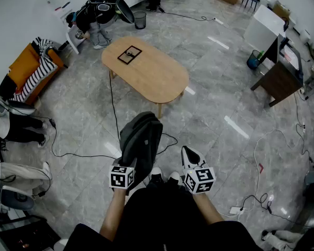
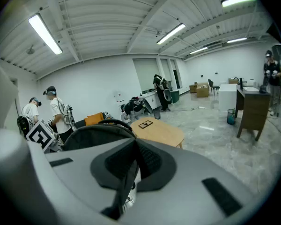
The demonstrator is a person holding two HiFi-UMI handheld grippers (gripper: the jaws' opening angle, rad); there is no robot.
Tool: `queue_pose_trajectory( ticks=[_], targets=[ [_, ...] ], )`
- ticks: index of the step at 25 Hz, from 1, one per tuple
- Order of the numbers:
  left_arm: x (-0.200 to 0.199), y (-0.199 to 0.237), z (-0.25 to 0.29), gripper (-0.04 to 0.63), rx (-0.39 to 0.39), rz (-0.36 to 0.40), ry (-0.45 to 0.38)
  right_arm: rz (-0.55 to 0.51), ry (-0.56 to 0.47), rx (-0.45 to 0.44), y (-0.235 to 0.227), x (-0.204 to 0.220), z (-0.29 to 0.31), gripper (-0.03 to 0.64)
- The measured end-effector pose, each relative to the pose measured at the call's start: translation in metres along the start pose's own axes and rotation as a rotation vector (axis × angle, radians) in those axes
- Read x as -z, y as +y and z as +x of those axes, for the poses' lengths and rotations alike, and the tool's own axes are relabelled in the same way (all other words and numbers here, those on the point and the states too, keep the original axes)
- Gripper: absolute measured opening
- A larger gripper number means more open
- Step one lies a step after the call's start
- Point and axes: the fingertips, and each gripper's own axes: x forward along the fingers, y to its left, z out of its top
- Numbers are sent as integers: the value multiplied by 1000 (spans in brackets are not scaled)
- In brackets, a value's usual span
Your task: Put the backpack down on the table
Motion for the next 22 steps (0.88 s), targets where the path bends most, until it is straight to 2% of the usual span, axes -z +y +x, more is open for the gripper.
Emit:
queue_pose_trajectory(
  ticks=[8,22],
  targets=[
    [11,-24,0,109,23,1,11,28,-23,-31,-1,3,-14,11],
    [12,-34,5,106,34,5,32,47,13,-35,-8,8,-10,11]
  ],
)
